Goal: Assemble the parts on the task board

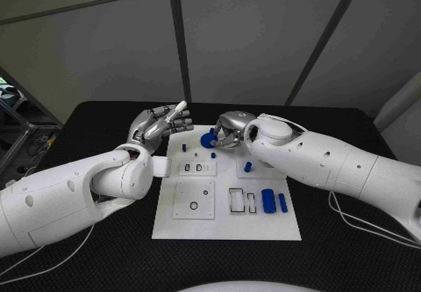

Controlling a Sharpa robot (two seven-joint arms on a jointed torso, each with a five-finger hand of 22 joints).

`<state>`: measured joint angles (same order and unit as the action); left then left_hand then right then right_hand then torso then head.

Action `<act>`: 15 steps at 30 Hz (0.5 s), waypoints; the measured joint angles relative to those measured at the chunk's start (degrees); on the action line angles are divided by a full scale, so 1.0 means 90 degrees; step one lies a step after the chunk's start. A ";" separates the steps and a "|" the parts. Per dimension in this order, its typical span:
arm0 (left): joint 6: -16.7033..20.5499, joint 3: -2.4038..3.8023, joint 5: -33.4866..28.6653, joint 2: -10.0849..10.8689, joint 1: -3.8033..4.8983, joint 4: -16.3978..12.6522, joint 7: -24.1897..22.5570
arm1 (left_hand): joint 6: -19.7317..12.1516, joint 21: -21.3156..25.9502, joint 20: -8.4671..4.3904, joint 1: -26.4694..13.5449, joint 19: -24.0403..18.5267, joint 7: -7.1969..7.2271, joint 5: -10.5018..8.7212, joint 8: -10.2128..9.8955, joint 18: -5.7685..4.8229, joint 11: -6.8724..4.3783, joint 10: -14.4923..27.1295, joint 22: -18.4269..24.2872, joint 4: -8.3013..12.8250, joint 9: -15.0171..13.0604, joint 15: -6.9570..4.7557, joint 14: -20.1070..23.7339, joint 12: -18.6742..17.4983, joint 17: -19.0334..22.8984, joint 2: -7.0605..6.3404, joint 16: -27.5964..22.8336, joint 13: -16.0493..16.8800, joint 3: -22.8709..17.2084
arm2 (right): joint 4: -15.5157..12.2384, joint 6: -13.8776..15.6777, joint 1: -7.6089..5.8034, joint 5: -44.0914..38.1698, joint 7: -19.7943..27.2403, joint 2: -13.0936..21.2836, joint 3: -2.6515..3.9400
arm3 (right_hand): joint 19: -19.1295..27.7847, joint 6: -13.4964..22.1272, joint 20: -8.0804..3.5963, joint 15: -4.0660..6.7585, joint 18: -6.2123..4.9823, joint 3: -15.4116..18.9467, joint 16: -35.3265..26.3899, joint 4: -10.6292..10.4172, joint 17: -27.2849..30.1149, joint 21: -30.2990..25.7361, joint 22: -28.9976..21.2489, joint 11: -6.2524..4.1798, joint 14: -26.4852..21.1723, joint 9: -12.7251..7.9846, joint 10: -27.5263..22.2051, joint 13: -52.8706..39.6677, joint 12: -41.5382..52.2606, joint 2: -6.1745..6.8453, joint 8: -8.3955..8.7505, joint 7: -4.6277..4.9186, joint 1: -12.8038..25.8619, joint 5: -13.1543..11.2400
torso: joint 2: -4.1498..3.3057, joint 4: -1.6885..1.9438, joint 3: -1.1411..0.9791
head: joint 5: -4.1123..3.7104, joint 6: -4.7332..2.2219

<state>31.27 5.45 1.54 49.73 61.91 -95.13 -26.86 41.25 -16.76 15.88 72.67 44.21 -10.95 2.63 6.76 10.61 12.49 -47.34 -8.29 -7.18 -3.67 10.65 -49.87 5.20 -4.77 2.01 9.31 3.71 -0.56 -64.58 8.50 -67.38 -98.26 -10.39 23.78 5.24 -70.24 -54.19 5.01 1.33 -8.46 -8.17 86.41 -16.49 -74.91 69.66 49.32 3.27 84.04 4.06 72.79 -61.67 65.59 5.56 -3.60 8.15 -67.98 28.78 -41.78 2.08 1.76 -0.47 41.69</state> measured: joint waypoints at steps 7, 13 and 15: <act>0.0000 0.0000 0.0000 0.0001 0.0000 0.0003 0.0004 | 0.0000 0.0000 0.0000 -0.0023 0.0000 0.0000 0.0000 -0.0006 0.0000 0.0000 0.0000 0.0000 0.0000 0.0000 0.0000 0.0000 0.0000 0.0000 0.0023 0.0000 0.0000 0.0000 | -0.0058 -0.0030 0.0001 0.0083 0.0057 0.0061 -0.0001 | 0.0000 0.0000 0.0000 0.0000 0.0000 0.0000 0.0001 0.0000 0.0000 0.0024 0.0033 -0.0009 0.0000 0.0000 0.0083 -0.0112 0.0103 0.0000 0.0000 0.0000 0.0000 0.0000 | -0.0002 0.0000 0.0001 | 0.0018 0.0013; -0.0001 0.0000 0.0000 0.0003 -0.0001 0.0021 0.0007 | 0.0000 0.0000 0.0000 -0.0022 0.0000 0.0000 0.0000 -0.0006 -0.0001 0.0000 0.0000 0.0000 0.0000 -0.0001 0.0000 0.0000 0.0000 -0.0001 0.0022 0.0000 0.0000 0.0000 | -0.0198 0.0198 0.0005 0.0125 0.0078 0.0252 -0.0001 | -0.0022 0.0000 0.0022 0.0000 0.0001 -0.0050 0.0050 0.0050 0.0000 0.0068 0.0093 -0.0023 0.0000 -0.0010 0.0114 -0.0208 0.0183 0.0000 0.0000 0.0000 0.0000 0.0058 | -0.0002 -0.0007 -0.0004 | 0.0016 -0.0005; -0.0002 0.0000 0.0000 0.0006 -0.0001 0.0034 0.0008 | 0.0000 0.0000 0.0000 -0.0022 0.0000 0.0000 0.0000 -0.0006 0.0000 0.0000 0.0000 -0.0001 0.0000 -0.0001 0.0000 0.0000 0.0000 -0.0001 0.0022 0.0000 0.0000 0.0000 | -0.0270 0.0369 0.0008 0.0145 0.0094 0.0370 -0.0001 | -0.0022 0.0000 0.0022 0.0000 0.0091 -0.0058 0.0050 0.0058 0.0000 0.0068 0.0100 0.0000 0.0000 -0.0019 0.0137 -0.0232 0.0221 0.0019 0.0000 0.0000 -0.0020 0.0070 | 0.0001 -0.0013 -0.0008 | 0.0012 -0.0016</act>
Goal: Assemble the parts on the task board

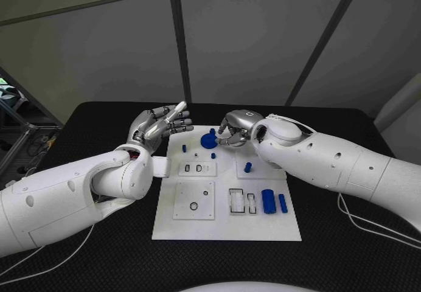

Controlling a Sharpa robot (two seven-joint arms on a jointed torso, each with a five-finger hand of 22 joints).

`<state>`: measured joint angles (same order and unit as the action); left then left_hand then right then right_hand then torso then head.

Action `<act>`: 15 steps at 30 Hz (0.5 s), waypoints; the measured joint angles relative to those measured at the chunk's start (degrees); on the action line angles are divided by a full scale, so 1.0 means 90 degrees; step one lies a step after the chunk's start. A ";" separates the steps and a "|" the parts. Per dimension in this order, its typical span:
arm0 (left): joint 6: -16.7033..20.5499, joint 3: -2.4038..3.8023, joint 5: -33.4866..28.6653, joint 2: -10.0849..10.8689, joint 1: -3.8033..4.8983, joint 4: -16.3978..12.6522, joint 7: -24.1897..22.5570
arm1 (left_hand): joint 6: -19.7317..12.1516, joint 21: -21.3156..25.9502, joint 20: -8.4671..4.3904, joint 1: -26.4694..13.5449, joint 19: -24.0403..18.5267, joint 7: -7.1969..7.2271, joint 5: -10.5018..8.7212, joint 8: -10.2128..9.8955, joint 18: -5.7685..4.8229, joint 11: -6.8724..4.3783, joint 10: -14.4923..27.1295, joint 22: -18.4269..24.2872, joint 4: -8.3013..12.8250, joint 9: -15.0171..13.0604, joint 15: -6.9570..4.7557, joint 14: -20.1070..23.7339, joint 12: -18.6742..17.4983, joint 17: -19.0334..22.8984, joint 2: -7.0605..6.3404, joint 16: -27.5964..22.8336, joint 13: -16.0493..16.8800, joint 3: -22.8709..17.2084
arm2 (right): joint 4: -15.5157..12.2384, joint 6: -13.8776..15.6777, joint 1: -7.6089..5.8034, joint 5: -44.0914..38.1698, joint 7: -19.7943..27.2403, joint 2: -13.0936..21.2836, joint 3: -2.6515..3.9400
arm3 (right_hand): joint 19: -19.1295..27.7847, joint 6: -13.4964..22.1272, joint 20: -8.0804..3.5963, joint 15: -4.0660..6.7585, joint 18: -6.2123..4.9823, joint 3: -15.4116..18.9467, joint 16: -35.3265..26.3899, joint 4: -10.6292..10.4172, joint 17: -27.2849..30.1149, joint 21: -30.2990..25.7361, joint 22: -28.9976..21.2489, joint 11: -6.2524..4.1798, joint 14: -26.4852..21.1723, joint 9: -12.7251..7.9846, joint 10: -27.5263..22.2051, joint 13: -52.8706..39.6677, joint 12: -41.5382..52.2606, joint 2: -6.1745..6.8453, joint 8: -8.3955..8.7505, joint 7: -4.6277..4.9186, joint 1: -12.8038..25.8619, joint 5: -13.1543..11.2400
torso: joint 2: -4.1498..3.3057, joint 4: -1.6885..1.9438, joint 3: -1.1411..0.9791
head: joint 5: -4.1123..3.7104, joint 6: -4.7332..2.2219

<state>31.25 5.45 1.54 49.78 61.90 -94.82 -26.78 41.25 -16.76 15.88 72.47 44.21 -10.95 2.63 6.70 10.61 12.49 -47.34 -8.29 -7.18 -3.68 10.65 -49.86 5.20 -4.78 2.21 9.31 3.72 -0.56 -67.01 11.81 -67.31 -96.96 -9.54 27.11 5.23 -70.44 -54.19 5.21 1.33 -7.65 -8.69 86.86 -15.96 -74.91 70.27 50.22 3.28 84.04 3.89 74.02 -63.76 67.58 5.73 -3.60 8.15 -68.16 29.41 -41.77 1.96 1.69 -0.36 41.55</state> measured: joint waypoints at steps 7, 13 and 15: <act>-0.0008 0.0000 0.0000 0.0033 0.0000 0.0059 0.0003 | 0.0000 0.0000 0.0023 0.0000 -0.0023 0.0000 0.0000 0.0000 0.0000 0.0000 0.0000 0.0000 0.0000 0.0000 0.0000 0.0000 -0.0024 0.0000 0.0000 0.0000 0.0000 0.0000 | -0.0433 0.0645 -0.0001 0.0290 0.0121 0.0678 0.0008 | 0.0000 0.0046 0.0000 -0.0046 0.0012 -0.0039 0.0000 0.0148 0.0000 0.0026 -0.0039 0.0038 0.0000 -0.0001 -0.0038 0.0038 -0.0004 0.0202 0.0000 0.0047 -0.0379 -0.0664 | 0.0011 -0.0010 -0.0005 | -0.0038 -0.0059; -0.0019 0.0000 0.0000 0.0053 -0.0001 0.0096 0.0004 | 0.0000 0.0000 0.0023 0.0000 -0.0023 0.0000 0.0000 0.0000 0.0000 0.0000 0.0000 -0.0001 0.0000 0.0000 0.0000 0.0000 -0.0024 0.0001 0.0000 0.0000 0.0000 0.0000 | -0.0705 0.0674 -0.0021 0.1069 0.0323 0.1509 0.0013 | 0.0129 -0.0181 -0.0012 -0.0046 0.0012 -0.0083 -0.0076 0.0614 0.0000 -0.0121 -0.0315 -0.0046 0.0000 0.0023 -0.0140 0.0199 -0.0172 0.0265 -0.0061 -0.0034 -0.1124 -0.1935 | 0.0021 -0.0034 -0.0012 | -0.0120 -0.0112; -0.0023 0.0000 0.0000 0.0055 -0.0002 0.0101 0.0005 | 0.0000 0.0000 0.0023 0.0000 -0.0023 0.0000 0.0000 0.0000 0.0000 0.0000 0.0000 0.0000 0.0000 -0.0001 0.0000 0.0000 -0.0024 0.0005 0.0000 0.0000 0.0000 0.0000 | -0.0750 0.0629 -0.0022 0.1319 0.0399 0.1726 0.0013 | 0.0149 -0.0264 -0.0032 -0.0046 0.0012 -0.0088 -0.0076 0.0728 0.0000 -0.0150 -0.0357 -0.0067 0.0000 0.0034 -0.0162 0.0229 -0.0191 0.0285 -0.0080 -0.0059 -0.1282 -0.2047 | 0.0025 -0.0051 -0.0018 | -0.0138 -0.0117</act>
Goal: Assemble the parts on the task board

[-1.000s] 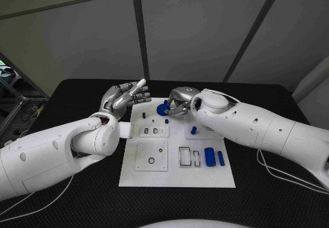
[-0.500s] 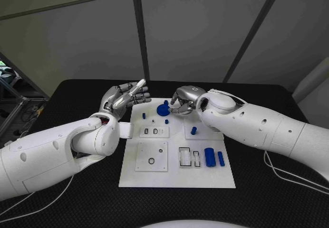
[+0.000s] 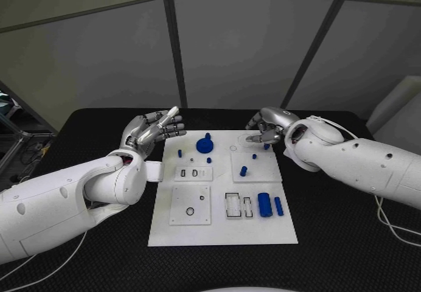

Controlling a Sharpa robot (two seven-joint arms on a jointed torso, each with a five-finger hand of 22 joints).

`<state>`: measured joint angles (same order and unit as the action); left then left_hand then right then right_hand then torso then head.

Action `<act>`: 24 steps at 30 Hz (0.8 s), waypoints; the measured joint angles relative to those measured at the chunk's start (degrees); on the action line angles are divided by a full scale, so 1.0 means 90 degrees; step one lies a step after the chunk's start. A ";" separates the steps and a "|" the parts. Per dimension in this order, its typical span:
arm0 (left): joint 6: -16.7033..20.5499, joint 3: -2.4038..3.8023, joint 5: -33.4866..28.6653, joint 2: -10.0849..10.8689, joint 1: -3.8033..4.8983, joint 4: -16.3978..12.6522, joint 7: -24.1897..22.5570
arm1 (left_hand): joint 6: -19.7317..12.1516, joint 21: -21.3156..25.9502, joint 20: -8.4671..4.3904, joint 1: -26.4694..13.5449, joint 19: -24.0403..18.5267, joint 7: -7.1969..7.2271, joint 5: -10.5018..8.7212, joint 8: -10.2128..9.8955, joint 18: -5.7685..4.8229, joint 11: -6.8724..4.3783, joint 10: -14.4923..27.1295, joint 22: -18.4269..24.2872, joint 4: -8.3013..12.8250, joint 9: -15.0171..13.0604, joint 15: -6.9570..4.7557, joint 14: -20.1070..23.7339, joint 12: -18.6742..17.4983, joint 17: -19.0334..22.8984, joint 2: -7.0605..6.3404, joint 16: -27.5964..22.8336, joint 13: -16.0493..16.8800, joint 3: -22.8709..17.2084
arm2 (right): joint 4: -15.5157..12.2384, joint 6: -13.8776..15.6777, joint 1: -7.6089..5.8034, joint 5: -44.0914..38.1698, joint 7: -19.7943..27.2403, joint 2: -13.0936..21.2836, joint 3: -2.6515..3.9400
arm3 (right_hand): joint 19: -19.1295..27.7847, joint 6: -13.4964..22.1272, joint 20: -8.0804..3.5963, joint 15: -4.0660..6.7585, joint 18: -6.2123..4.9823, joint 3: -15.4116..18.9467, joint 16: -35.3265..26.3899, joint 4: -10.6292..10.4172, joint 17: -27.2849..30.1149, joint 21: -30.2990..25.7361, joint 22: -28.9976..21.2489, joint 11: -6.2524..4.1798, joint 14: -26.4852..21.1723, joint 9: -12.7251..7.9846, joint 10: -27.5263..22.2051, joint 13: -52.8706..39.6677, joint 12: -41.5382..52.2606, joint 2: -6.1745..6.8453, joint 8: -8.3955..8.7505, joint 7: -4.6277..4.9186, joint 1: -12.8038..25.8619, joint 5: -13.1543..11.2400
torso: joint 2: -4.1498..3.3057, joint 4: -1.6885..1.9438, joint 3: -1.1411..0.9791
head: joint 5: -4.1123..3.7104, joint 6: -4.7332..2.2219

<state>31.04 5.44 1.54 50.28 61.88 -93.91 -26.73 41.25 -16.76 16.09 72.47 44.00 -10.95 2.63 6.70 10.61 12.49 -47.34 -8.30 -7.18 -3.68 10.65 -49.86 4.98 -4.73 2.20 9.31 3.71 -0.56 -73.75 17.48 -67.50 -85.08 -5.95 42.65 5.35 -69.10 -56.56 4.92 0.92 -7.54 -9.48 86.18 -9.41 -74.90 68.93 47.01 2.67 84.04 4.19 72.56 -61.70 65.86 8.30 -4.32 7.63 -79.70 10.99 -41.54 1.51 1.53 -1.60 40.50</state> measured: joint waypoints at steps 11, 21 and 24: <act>-0.0044 -0.0001 0.0000 -0.0034 -0.0009 0.0057 0.0002 | 0.0000 0.0000 0.0000 0.0000 0.0000 0.0000 0.0000 0.0000 0.0000 0.0000 0.0000 0.0005 0.0000 0.0000 0.0000 0.0000 0.0000 -0.0001 0.0000 0.0000 0.0000 0.0000 | 0.0125 -0.0217 0.0003 0.0988 0.0613 0.0631 -0.0007 | 0.0024 0.0222 -0.0024 0.0049 -0.0001 -0.0002 0.0000 0.0229 0.0000 0.0000 -0.0004 -0.0001 0.0001 -0.0048 -0.0001 0.0055 -0.0054 -0.0003 0.0079 -0.0003 -0.0310 0.0031 | 0.0004 -0.0059 -0.0037 | -0.0134 -0.0040; -0.0061 -0.0002 0.0000 -0.0044 -0.0037 0.0100 0.0002 | 0.0000 0.0000 0.0000 0.0003 0.0000 0.0000 0.0000 0.0000 0.0000 0.0000 0.0000 0.0005 0.0000 0.0000 0.0000 0.0000 0.0000 -0.0001 0.0002 0.0000 0.0000 0.0000 | 0.0354 -0.0358 0.0012 0.1207 0.0879 0.0596 -0.0010 | 0.0024 0.0341 -0.0024 0.0049 -0.0001 0.0015 0.0000 0.0246 0.0000 -0.0023 -0.0024 0.0022 0.0001 -0.0051 -0.0024 0.0063 -0.0083 0.0001 0.0080 0.0009 -0.0365 0.0063 | -0.0009 -0.0041 -0.0039 | -0.0145 -0.0026; -0.0064 -0.0002 0.0000 -0.0044 -0.0039 0.0110 0.0002 | 0.0000 0.0000 0.0000 0.0034 0.0000 0.0000 0.0000 0.0000 0.0000 0.0000 0.0000 0.0005 0.0000 0.0000 0.0000 0.0000 0.0000 -0.0001 0.0033 0.0000 0.0000 0.0000 | 0.0390 -0.0402 0.0013 0.1225 0.0926 0.0563 -0.0010 | 0.0023 0.0341 -0.0024 0.0048 -0.0001 0.0015 0.0000 0.0246 -0.0005 -0.0023 -0.0025 0.0022 0.0001 -0.0050 -0.0024 0.0054 -0.0083 0.0002 0.0079 0.0009 -0.0365 0.0066 | -0.0009 -0.0041 -0.0035 | -0.0140 -0.0013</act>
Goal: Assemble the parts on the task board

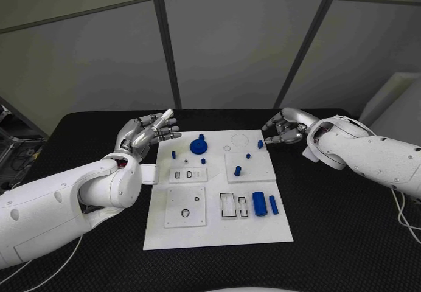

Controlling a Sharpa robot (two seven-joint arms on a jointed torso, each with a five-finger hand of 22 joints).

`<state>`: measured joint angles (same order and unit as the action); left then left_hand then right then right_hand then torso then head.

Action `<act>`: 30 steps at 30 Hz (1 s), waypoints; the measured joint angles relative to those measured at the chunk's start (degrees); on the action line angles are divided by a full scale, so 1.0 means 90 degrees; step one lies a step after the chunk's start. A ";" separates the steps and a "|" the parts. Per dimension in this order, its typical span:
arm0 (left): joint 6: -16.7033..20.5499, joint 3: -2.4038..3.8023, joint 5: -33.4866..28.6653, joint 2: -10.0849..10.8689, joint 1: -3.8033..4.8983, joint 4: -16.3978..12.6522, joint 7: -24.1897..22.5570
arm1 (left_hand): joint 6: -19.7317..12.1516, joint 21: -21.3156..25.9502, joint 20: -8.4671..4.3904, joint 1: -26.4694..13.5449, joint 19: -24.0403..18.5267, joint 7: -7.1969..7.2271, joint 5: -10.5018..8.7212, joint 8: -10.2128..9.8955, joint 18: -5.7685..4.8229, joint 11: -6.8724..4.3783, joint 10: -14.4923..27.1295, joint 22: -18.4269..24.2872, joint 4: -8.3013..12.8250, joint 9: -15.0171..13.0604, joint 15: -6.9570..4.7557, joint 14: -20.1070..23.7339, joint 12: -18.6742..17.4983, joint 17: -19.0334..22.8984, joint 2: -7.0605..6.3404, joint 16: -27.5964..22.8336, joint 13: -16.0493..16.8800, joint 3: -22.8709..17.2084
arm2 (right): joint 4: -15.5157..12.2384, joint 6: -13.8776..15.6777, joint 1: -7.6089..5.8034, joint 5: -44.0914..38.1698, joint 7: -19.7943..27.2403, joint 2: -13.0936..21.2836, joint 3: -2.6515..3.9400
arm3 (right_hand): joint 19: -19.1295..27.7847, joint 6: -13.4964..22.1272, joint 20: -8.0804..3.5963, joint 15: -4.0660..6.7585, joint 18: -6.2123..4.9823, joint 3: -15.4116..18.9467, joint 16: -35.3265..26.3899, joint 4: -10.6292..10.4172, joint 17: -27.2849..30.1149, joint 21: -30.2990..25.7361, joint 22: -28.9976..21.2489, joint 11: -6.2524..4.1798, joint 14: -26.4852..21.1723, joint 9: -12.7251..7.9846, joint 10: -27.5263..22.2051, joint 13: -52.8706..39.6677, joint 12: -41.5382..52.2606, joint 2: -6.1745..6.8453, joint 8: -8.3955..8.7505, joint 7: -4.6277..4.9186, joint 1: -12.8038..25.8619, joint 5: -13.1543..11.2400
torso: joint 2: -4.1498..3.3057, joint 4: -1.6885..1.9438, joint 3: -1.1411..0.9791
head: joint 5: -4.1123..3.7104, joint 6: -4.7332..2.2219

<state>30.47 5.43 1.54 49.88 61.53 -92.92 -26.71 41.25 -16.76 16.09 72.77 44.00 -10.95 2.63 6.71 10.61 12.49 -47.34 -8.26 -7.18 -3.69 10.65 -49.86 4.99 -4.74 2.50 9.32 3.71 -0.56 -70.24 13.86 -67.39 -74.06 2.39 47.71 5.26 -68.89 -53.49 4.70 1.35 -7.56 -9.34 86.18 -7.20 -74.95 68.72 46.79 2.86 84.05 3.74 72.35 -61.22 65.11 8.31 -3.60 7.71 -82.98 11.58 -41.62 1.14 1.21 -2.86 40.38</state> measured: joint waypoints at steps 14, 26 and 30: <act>-0.0007 0.0000 0.0000 0.0004 -0.0004 0.0019 0.0000 | 0.0000 0.0000 0.0000 0.0000 0.0000 0.0000 0.0000 0.0000 0.0000 0.0000 0.0000 -0.0001 0.0000 0.0000 0.0000 0.0000 0.0000 -0.0001 0.0000 0.0000 0.0000 0.0000 | 0.0111 -0.0235 0.0074 -0.0092 0.0045 -0.0122 0.0000 | 0.0000 -0.0025 0.0000 0.0000 -0.0001 0.0018 0.0000 0.0017 0.0001 0.0000 0.0001 0.0000 0.0000 0.0018 0.0000 -0.0101 0.0061 0.0000 -0.0021 0.0024 0.0000 0.0078 | 0.0002 0.0004 0.0009 | 0.0025 0.0045; -0.0008 0.0000 0.0000 -0.0002 -0.0004 0.0037 0.0000 | 0.0000 0.0000 0.0000 0.0000 0.0000 0.0000 0.0000 0.0000 0.0000 0.0000 0.0000 -0.0001 0.0018 0.0000 0.0000 0.0000 0.0000 -0.0001 0.0000 0.0000 0.0000 0.0018 | 0.0206 -0.0367 0.0089 -0.0187 0.0020 -0.0199 -0.0001 | 0.0000 -0.0189 0.0000 -0.0001 -0.0001 0.0017 0.0000 0.0017 0.0001 0.0000 0.0039 0.0023 0.0000 0.0044 0.0095 -0.0232 0.0209 -0.0037 -0.0086 0.0047 -0.0001 0.0136 | 0.0003 0.0001 0.0005 | 0.0031 0.0065; -0.0008 0.0000 0.0000 -0.0008 -0.0004 0.0044 0.0000 | 0.0000 0.0000 0.0000 0.0000 0.0000 0.0000 0.0000 0.0000 0.0001 0.0000 0.0000 -0.0001 0.0018 0.0000 0.0000 0.0000 0.0000 -0.0001 0.0000 0.0000 0.0000 0.0018 | 0.0268 -0.0400 0.0113 -0.0208 0.0010 -0.0268 -0.0001 | 0.0000 -0.0261 0.0000 -0.0001 -0.0001 0.0035 0.0000 0.0000 0.0002 0.0000 0.0055 0.0023 0.0000 0.0053 0.0095 -0.0282 0.0252 -0.0081 -0.0128 0.0051 0.0030 0.0174 | 0.0003 -0.0001 0.0004 | 0.0029 0.0068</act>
<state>30.39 5.43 1.54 49.81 61.50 -92.53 -26.71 41.26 -16.76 16.09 72.77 44.01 -10.95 2.63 6.71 10.61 12.49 -47.34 -8.27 -7.02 -3.69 10.65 -49.87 4.99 -4.75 2.50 9.32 3.71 -0.40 -67.83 10.26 -66.37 -75.93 2.48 45.30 5.26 -68.89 -55.85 4.70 1.35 -7.57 -9.03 86.18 -7.20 -74.93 68.72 47.28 3.07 84.05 4.21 73.20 -63.75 67.38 7.58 -4.76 8.16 -82.71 13.15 -41.59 1.13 1.25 -2.60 40.99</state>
